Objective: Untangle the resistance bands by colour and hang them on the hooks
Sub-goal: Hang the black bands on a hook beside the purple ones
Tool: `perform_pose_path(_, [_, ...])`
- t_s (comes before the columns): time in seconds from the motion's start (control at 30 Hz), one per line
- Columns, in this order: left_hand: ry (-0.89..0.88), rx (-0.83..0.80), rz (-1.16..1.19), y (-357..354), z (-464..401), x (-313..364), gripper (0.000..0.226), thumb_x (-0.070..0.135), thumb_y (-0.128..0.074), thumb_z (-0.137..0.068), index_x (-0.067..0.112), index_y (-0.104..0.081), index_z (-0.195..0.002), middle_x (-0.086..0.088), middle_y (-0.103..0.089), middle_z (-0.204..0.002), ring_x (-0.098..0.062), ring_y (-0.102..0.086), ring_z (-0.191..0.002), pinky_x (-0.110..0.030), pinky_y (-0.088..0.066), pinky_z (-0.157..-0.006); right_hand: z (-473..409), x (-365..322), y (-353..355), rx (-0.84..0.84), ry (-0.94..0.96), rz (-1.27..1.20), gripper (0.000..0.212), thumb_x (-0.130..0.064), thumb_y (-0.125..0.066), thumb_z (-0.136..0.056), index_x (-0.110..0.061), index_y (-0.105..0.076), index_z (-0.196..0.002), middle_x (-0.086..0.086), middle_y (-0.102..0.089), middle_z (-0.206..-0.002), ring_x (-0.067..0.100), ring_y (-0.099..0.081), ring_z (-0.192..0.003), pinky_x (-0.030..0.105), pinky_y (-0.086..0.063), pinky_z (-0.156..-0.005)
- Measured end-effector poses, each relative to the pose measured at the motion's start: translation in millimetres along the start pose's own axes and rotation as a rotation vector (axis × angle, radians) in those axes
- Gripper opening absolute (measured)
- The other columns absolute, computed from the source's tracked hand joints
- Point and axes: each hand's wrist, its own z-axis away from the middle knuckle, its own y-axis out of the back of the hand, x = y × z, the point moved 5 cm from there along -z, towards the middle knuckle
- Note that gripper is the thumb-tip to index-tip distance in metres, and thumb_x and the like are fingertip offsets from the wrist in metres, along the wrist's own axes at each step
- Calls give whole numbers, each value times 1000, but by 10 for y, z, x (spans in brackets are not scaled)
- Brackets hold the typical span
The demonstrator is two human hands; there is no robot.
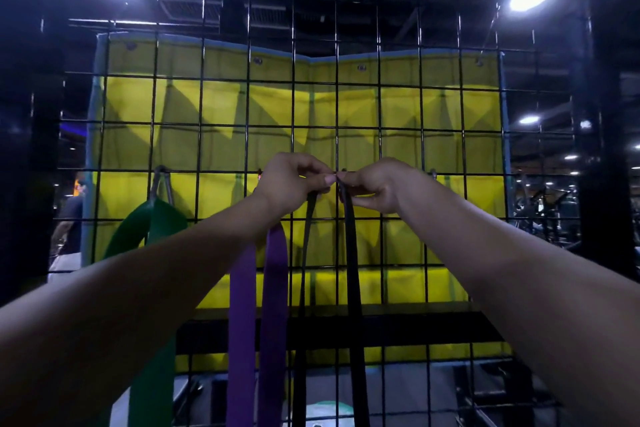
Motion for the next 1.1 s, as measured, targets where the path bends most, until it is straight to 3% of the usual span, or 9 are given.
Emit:
perform_pose_path(0.1, [9,10,-6,-18,-29,9,5,12,-70,-80,9,-70,-84,-23,-69,-83,-37,-67,-82,-49,-55,-84,-39,-2,7,30,53,64,28,-7,-64,-85,5,-60,-110,10,-61,-78,16,-60,-63,19,-53,-41])
perform_pose_path(0.23, [28,7,24,-68,-80,-13,3,12,-68,-81,10,-70,-83,-7,-66,-71,-19,-64,-69,-37,-56,-72,-97,10,34,79,105,83,33,-9,-66,-85,9,-58,-112,12,-61,-74,18,-59,-57,22,-54,-45])
perform_pose_path(0.33, [67,-2,20,-94,-112,-41,8,12,-67,-82,6,-69,-86,-5,-66,-70,-17,-65,-68,-25,-54,-63,-124,14,59,113,137,139,37,-13,-67,-84,9,-57,-112,19,-64,-87,19,-62,-60,25,-55,-53])
perform_pose_path(0.47, [141,-48,9,-96,-152,-23,8,12,-66,-83,5,-69,-85,-5,-66,-72,-10,-64,-61,-16,-52,-53,-159,18,74,150,162,224,41,-20,-67,-84,9,-58,-111,26,-66,-105,31,-66,-85,29,-51,-60])
perform_pose_path(0.63, [199,-80,3,-142,-137,-14,15,4,-59,-87,-5,-67,-95,-7,-62,-75,-12,-61,-62,-10,-47,-43,-180,45,39,120,126,236,45,-21,-67,-85,11,-58,-117,25,-65,-111,27,-51,-82,34,-44,-80])
perform_pose_path(0.73, [221,-131,-4,-147,-122,-64,15,4,-53,-90,-3,-67,-94,-10,-64,-72,-9,-61,-54,-14,-47,-44,-159,42,72,116,150,202,40,-16,-67,-85,13,-59,-110,24,-66,-95,28,-57,-78,37,-50,-84])
perform_pose_path(0.87, [183,-240,-73,-164,-32,-125,17,7,-52,-92,6,-66,-82,-9,-64,-69,-1,-57,-44,-13,-43,-46,-117,29,73,88,183,156,22,-8,-68,-83,6,-60,-98,13,-60,-69,19,-59,-55,25,-55,-49])
perform_pose_path(0.93, [127,-227,-121,-161,5,-122,21,9,-54,-91,10,-67,-74,-4,-61,-61,1,-54,-43,-12,-42,-46,-93,29,72,93,184,150,15,-7,-67,-83,3,-59,-90,14,-59,-69,18,-57,-54,25,-54,-44])
perform_pose_path(1.1, [26,-96,-217,-200,95,-126,16,15,-64,-86,6,-74,-95,-1,-61,-68,-6,-50,-61,-24,-41,-67,-49,70,67,107,194,160,26,-11,-66,-85,10,-64,-99,19,-59,-85,22,-55,-57,38,-48,-71])
